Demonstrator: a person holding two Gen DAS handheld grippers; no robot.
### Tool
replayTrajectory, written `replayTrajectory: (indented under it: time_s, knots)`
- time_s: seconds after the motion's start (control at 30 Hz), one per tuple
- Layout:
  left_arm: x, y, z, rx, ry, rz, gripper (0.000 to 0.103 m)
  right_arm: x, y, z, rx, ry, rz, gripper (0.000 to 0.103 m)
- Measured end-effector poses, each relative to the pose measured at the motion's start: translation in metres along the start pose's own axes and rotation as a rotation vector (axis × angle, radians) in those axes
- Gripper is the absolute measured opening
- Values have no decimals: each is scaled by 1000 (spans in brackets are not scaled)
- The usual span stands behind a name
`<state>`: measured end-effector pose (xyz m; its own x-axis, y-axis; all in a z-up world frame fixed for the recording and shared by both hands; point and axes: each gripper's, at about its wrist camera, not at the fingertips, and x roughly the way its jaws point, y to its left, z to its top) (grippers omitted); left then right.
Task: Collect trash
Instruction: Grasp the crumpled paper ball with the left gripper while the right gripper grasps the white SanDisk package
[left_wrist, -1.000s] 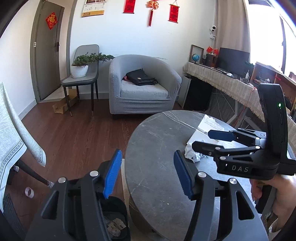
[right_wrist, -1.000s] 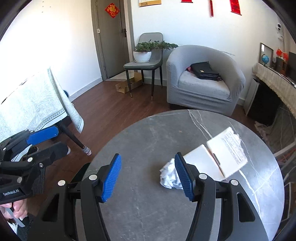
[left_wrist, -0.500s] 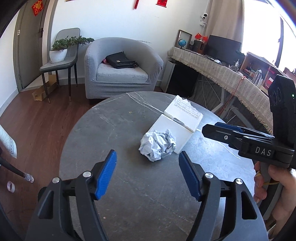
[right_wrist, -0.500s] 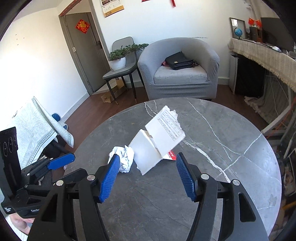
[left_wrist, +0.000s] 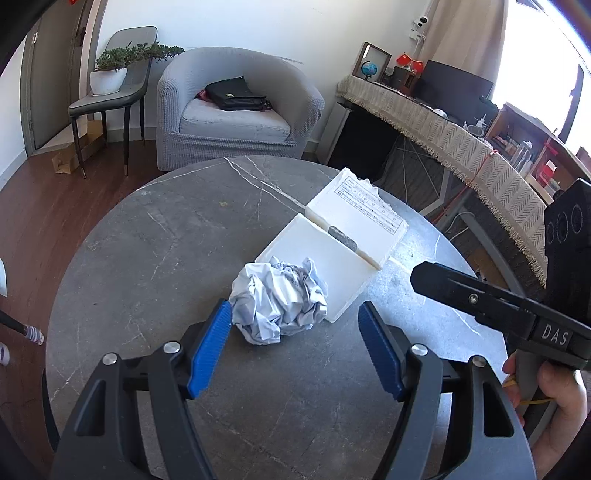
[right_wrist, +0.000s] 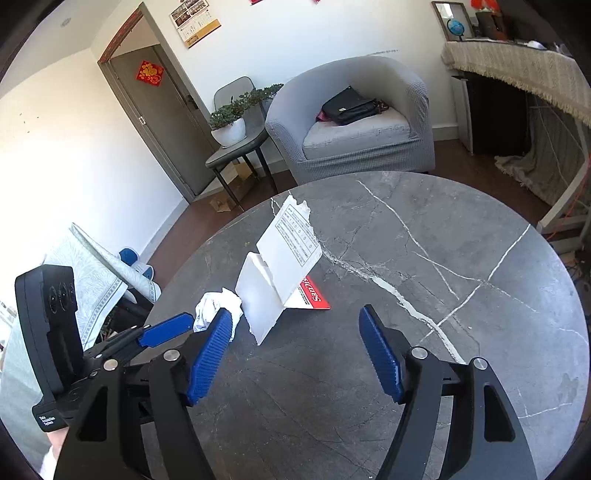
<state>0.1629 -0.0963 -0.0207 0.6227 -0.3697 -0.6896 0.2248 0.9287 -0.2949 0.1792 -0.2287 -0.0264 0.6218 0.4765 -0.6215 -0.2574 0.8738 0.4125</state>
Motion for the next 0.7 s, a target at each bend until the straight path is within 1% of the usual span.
replayTrajectory:
  time_s: [0.07, 0.23, 0.27, 0.3, 0.37, 0.43, 0.6, 0.63, 0.67, 0.7]
  knots:
    - [4, 0, 1, -7, 9, -1, 73, 3, -4, 1, 18, 4, 18, 72]
    - [10, 4, 4, -27, 21, 28, 70, 11, -8, 5, 60, 6, 66, 72]
    - [12, 7, 4, -39, 23, 23, 68, 13, -9, 5, 68, 6, 66, 72]
    - [14, 10, 4, -53, 29, 16, 62, 14, -10, 6, 74, 6, 69, 72]
    - [14, 13, 5, -52, 30, 29, 56, 20, -11, 8, 96, 3, 84, 72]
    - [13, 15, 7, -50, 30, 30, 54, 24, -10, 10, 105, 2, 96, 72]
    - [6, 22, 8, -66, 17, 22, 53, 29, -3, 13, 93, -11, 91, 72]
    - [4, 22, 8, -63, 14, 19, 53, 30, -3, 14, 96, -15, 93, 71]
    - [1, 23, 8, -59, 12, 18, 53, 29, -3, 15, 101, -26, 99, 66]
    - [-3, 23, 9, -53, 9, 15, 53, 28, -4, 16, 108, -39, 106, 63]
